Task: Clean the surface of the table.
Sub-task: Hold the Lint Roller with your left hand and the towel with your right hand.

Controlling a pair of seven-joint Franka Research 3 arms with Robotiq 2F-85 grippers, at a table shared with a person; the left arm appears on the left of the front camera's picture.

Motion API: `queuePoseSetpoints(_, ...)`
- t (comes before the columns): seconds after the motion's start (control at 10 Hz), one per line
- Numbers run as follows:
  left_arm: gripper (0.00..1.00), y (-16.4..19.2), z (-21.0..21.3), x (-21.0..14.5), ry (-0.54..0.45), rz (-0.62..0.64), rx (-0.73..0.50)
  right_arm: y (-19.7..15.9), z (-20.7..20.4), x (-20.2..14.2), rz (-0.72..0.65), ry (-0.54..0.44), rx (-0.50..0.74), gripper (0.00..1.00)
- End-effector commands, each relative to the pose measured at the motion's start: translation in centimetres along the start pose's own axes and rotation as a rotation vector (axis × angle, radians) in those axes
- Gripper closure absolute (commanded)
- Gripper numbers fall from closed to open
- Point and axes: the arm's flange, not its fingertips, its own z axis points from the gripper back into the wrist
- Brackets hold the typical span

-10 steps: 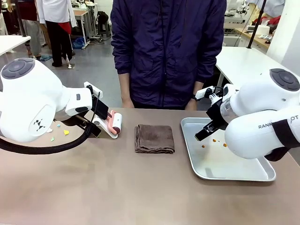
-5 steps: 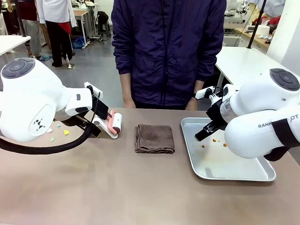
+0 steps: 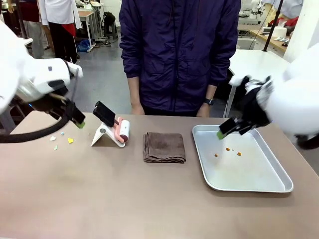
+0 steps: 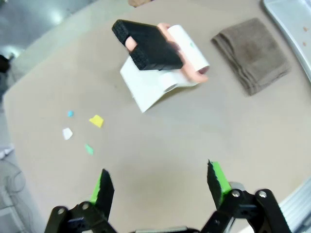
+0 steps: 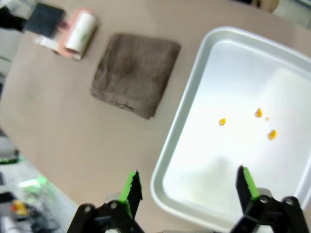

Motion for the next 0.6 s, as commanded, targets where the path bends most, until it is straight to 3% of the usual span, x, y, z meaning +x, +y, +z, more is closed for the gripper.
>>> queuePoseSetpoints(0.0,0.00,0.8,3.1,-1.7,-0.128,0.129,-0.271,-2.3,2.5,-3.0,-0.134,-0.079,0.154,0.00)
queuePoseSetpoints(0.2,0.00,4.4,4.3,-3.6,-0.199,0.238,-0.510,-4.6,2.4,-5.5,-0.266,-0.182,0.431,0.00)
queuePoseSetpoints(0.3,0.00,6.7,4.3,-5.2,-0.190,0.293,-0.496,-5.6,2.2,-6.7,-0.352,-0.207,0.540,0.00)
queuePoseSetpoints(0.5,0.00,12.7,4.2,-9.8,-0.254,0.385,-0.637,-8.4,1.9,-9.7,-0.507,-0.221,0.688,0.00)
